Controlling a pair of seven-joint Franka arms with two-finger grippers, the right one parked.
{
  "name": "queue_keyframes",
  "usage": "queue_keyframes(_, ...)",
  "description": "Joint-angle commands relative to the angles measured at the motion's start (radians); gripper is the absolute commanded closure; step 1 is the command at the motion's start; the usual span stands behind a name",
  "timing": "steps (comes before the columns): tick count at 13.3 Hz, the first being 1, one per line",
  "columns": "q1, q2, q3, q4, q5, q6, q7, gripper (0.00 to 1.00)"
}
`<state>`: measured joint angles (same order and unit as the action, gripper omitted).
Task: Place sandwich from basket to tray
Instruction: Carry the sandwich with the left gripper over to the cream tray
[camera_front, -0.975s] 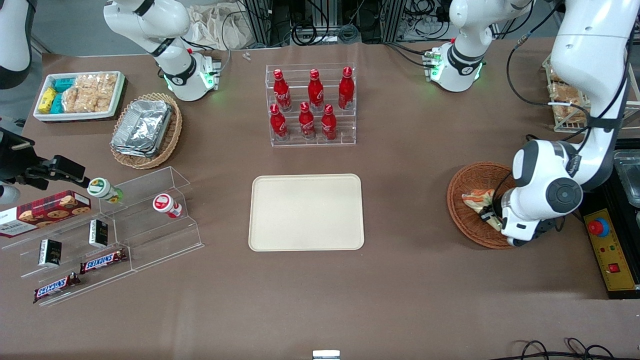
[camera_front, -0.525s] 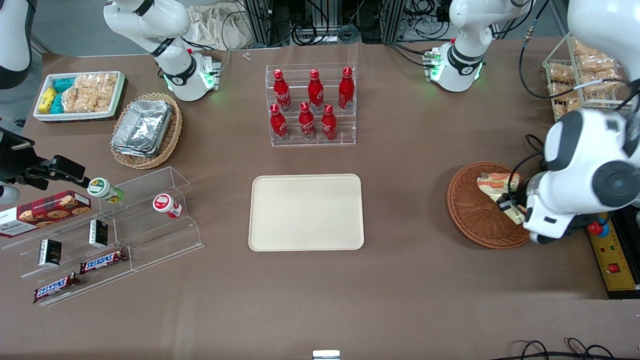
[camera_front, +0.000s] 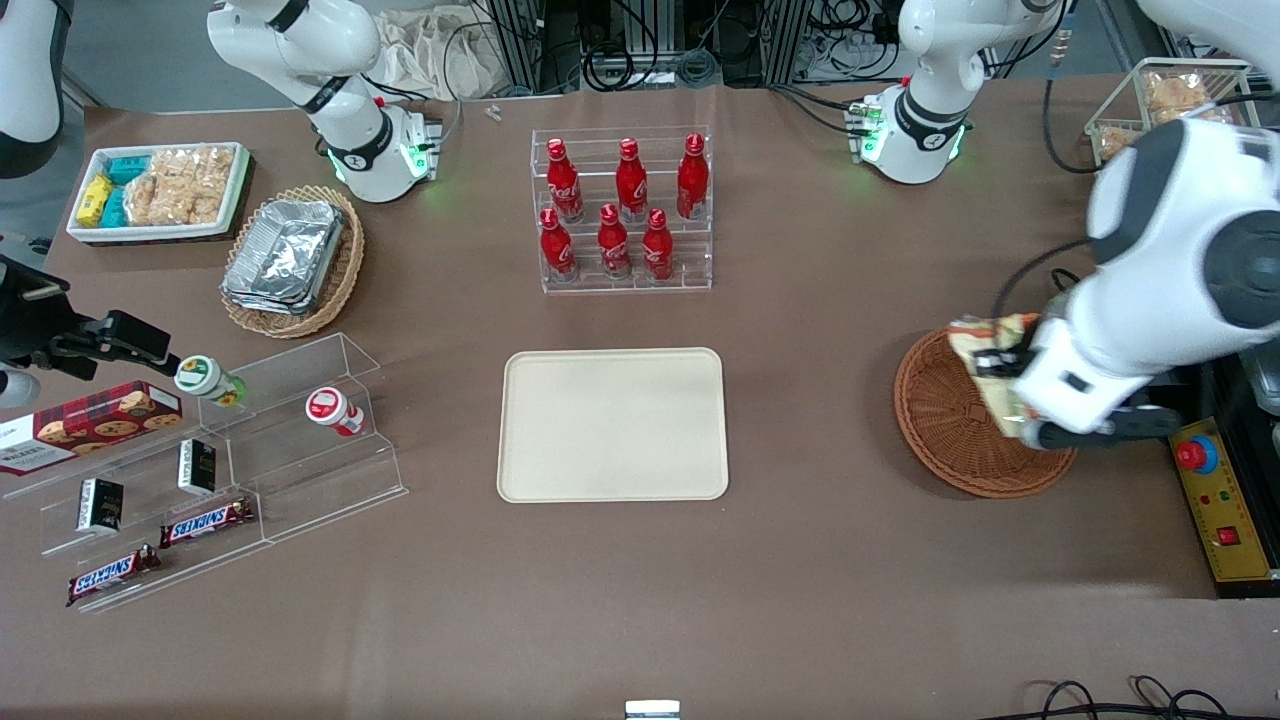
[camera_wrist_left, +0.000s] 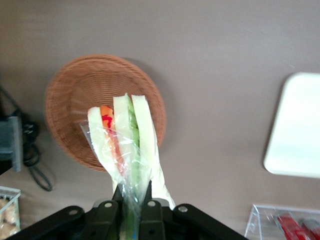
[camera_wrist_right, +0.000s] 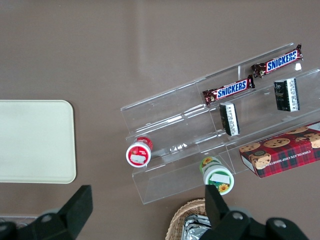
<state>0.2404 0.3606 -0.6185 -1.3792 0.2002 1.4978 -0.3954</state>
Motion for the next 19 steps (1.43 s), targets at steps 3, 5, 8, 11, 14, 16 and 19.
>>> queue_keyframes(3, -0.163, 0.084, -0.07, -0.006, 0.002, 0.08, -0.07, 0.92)
queue_keyframes(5, -0.251, 0.17, -0.069, -0.009, 0.019, 0.194, -0.216, 0.92)
queue_keyframes(8, -0.332, 0.269, -0.064, -0.021, 0.099, 0.324, -0.338, 0.92)
queue_keyframes(11, -0.368, 0.368, -0.064, -0.021, 0.145, 0.441, -0.35, 0.92)
queue_keyframes(14, -0.391, 0.466, -0.063, -0.021, 0.179, 0.544, -0.35, 0.92)
queue_keyframes(16, -0.417, 0.501, -0.038, -0.021, 0.199, 0.568, -0.356, 0.91)
queue_keyframes(19, -0.451, 0.52, 0.008, -0.021, 0.196, 0.601, -0.362, 0.75)
